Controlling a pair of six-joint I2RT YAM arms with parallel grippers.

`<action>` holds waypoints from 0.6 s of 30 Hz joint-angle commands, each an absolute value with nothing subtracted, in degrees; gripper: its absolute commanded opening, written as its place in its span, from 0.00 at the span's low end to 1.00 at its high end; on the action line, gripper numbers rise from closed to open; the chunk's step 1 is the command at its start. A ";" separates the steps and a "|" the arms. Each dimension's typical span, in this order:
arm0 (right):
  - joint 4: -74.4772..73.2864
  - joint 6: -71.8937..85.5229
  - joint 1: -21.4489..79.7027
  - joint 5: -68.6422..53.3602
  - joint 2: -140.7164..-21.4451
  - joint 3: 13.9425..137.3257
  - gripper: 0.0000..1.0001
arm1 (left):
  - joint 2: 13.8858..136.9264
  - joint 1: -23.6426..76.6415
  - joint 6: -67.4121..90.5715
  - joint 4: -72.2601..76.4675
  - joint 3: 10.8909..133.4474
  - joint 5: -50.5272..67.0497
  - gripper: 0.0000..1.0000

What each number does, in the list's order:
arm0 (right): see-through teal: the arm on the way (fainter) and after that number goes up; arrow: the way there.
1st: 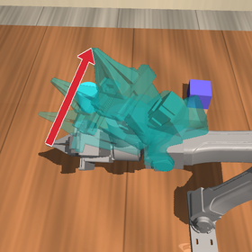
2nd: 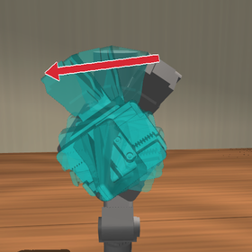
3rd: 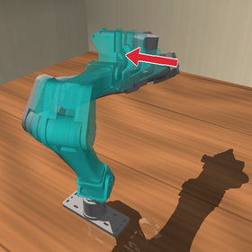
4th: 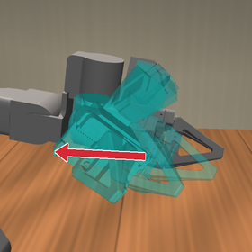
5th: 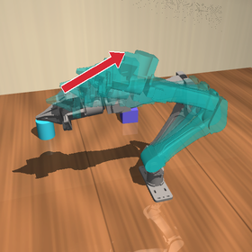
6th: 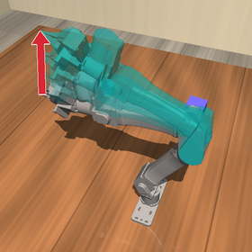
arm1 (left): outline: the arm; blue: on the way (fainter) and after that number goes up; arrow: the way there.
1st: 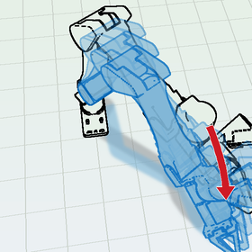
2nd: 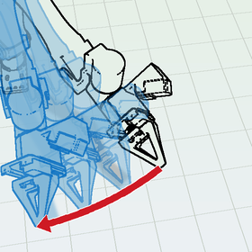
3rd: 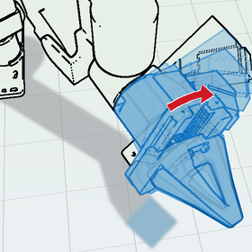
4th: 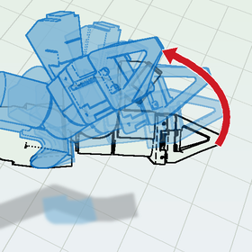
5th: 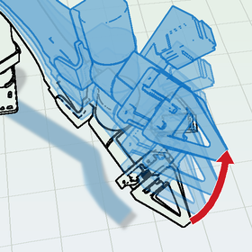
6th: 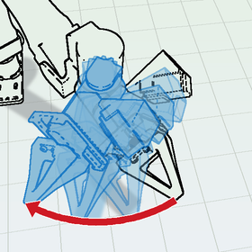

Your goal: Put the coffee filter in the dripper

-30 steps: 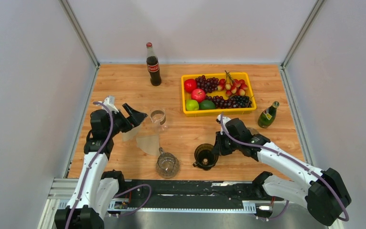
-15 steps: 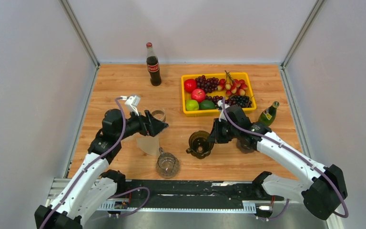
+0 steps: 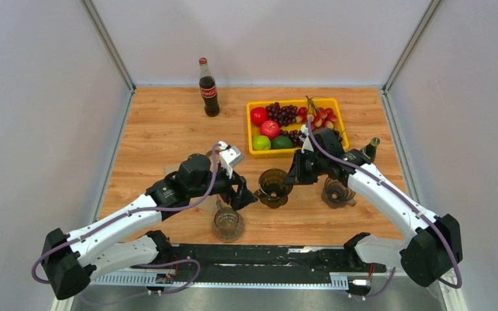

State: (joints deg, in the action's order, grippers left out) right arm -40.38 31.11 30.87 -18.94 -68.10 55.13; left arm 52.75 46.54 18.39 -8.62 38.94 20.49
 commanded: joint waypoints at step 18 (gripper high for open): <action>-43.86 30.55 29.48 -26.94 -71.96 61.76 0.00 | 65.62 56.69 8.35 -9.02 46.80 7.86 0.75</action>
State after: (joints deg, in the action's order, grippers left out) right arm -44.10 29.91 29.80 -23.97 -71.99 58.59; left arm 66.30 56.27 10.09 -10.28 45.78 8.82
